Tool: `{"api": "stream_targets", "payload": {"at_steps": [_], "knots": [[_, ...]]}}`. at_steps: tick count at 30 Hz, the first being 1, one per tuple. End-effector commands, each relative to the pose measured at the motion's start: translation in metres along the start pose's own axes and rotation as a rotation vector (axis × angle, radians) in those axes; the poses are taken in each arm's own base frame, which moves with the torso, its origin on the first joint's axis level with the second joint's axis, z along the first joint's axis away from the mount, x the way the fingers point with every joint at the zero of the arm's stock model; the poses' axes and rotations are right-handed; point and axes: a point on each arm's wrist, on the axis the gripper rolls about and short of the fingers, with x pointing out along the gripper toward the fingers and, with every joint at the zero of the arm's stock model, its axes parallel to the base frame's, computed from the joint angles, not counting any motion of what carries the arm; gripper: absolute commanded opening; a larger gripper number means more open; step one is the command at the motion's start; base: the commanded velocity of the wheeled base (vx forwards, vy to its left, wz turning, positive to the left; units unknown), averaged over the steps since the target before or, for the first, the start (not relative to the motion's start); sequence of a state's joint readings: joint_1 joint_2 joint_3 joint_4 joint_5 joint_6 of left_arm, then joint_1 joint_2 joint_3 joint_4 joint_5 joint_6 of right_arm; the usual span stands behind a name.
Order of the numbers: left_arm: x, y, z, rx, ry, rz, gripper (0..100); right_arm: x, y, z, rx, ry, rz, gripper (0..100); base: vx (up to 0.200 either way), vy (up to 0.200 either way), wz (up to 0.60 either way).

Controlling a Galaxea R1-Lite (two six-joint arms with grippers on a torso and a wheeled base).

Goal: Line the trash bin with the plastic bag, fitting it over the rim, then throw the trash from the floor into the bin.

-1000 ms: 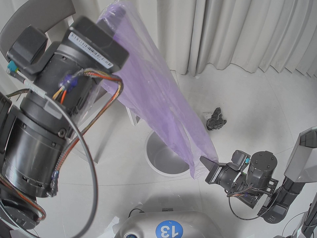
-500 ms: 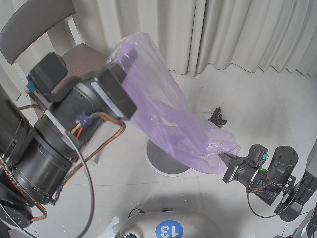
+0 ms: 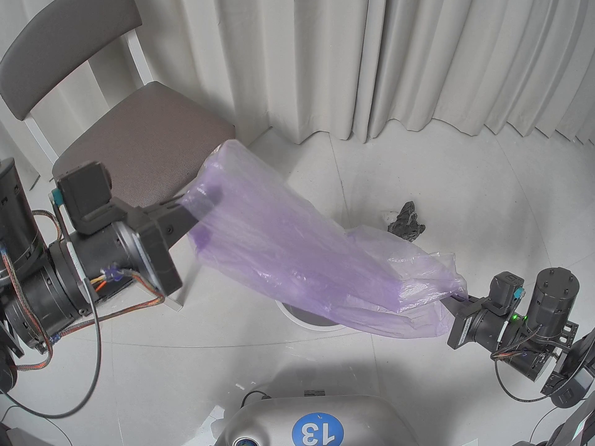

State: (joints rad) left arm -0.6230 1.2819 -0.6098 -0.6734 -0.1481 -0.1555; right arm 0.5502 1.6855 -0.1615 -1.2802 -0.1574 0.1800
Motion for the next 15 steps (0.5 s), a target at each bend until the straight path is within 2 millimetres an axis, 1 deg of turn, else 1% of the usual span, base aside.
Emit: {"api": "stream_targets", "payload": {"at_steps": [1,4,5,8,11,15], "knots": [[-0.005,0.014,-0.013,-0.017,0.083,-0.002,0,-0.015,0.001,0.012,-0.025,-0.053,0.021,0,0.0,0.0,0.0],[0.011,0.018,-0.021,-0.015,0.128,-0.009,0,-0.014,0.002,0.017,-0.039,-0.072,0.03,0,0.0,0.0,0.0],[0.021,0.019,-0.019,0.01,0.132,-0.017,0,-0.014,0.003,0.02,-0.052,-0.083,0.059,0,0.0,0.0,0.0],[0.041,0.021,-0.02,0.079,0.155,-0.05,0,-0.011,0.005,0.024,-0.094,-0.095,0.122,0,0.0,0.0,0.0],[0.055,0.014,-0.026,0.12,0.202,-0.105,0,-0.009,0.008,0.029,-0.117,-0.105,0.145,0,0.0,0.0,0.0],[0.065,0.002,-0.023,0.112,0.267,-0.152,0,-0.006,0.015,0.039,-0.122,-0.121,0.213,0,0.0,0.0,0.0]]}}
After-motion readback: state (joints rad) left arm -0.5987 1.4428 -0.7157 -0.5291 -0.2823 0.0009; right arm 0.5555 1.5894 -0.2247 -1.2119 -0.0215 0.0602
